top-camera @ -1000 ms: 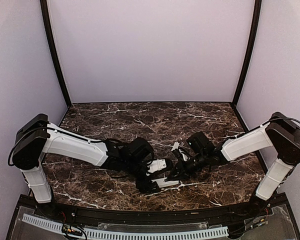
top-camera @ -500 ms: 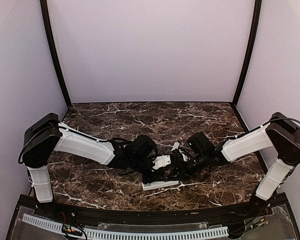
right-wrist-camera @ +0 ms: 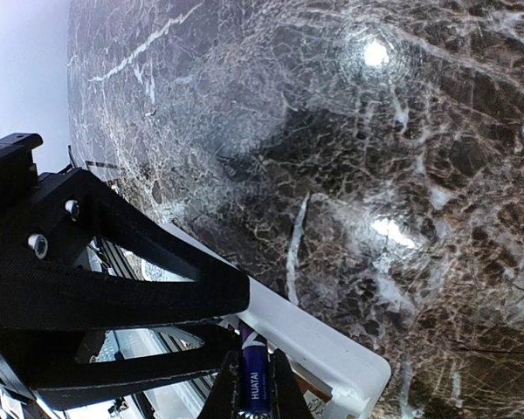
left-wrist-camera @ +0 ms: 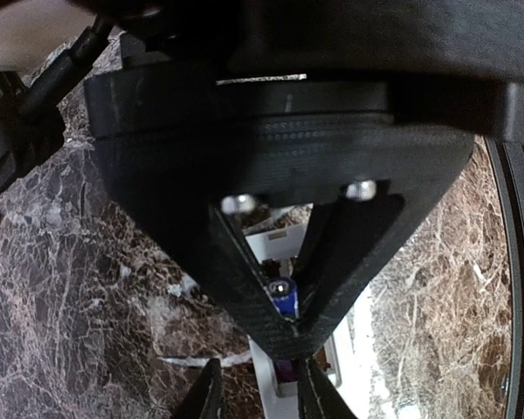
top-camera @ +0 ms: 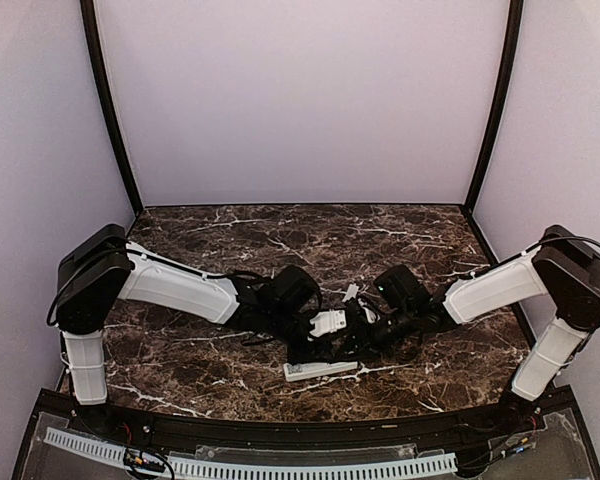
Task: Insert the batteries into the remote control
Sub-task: Pass from the right arm to the left
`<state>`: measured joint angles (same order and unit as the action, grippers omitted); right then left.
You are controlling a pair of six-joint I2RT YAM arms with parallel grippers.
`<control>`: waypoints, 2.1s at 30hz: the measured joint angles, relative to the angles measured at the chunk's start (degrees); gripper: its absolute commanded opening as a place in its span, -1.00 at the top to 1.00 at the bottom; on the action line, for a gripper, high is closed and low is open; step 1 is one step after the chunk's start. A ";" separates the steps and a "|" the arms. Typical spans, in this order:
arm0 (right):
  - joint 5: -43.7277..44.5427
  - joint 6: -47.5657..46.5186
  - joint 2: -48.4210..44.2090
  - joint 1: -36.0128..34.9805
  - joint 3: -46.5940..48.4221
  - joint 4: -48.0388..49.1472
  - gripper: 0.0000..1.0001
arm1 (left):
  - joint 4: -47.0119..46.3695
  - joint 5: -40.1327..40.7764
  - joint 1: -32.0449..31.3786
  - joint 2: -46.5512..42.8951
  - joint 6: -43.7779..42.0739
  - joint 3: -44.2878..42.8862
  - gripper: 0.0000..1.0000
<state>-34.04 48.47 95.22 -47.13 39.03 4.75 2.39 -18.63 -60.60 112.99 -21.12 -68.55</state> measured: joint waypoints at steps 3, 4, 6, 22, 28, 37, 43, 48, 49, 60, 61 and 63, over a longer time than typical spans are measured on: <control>0.02 0.00 -0.02 -0.09 -0.04 0.17 1.00 | 0.26 0.09 -0.02 0.02 -0.33 -0.04 0.37; 0.00 -0.02 0.02 -0.09 -0.04 0.22 1.00 | 0.26 0.28 -0.09 0.04 -0.33 -0.04 0.35; -0.04 0.00 0.04 -0.09 -0.07 0.28 1.00 | 0.57 1.18 -0.46 0.17 -0.31 -0.42 0.31; -0.68 0.85 -0.20 -0.09 -1.60 2.58 1.00 | 2.56 3.02 -1.79 0.63 0.68 -1.81 0.34; -0.74 1.57 -0.17 -0.09 -2.03 3.48 1.00 | 2.78 2.99 -2.08 0.96 0.92 -1.92 0.64; 0.09 1.57 -0.52 -0.09 -2.05 2.97 1.00 | 5.05 3.28 -1.79 0.66 -0.35 -2.45 0.92; 0.11 1.53 -0.55 -0.13 -2.03 2.99 1.00 | 4.85 3.28 -1.75 0.66 -0.52 -2.47 0.80; 0.11 1.55 -0.52 -0.15 -2.03 2.97 1.00 | 4.79 2.80 -1.66 0.66 -0.76 -2.45 0.35; 0.04 1.53 -0.52 -0.15 -2.01 2.95 1.00 | 4.48 2.56 -1.77 0.66 -0.44 -2.43 0.29; -0.15 1.60 -0.50 -0.24 -2.01 3.06 1.00 | 4.42 3.04 -1.95 1.22 -1.01 -2.89 0.45; -0.20 1.60 -0.50 -0.24 -2.01 3.06 1.00 | 4.72 3.21 -1.97 1.33 -1.29 -3.13 0.46; -0.17 1.60 -0.50 -0.24 -2.01 3.06 1.00 | 5.22 3.52 -1.97 1.36 -2.25 -3.37 0.48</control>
<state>-34.22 50.06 94.72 -47.37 37.01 7.81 7.62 -15.11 -62.57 114.34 -23.38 -71.92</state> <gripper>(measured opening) 0.064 0.273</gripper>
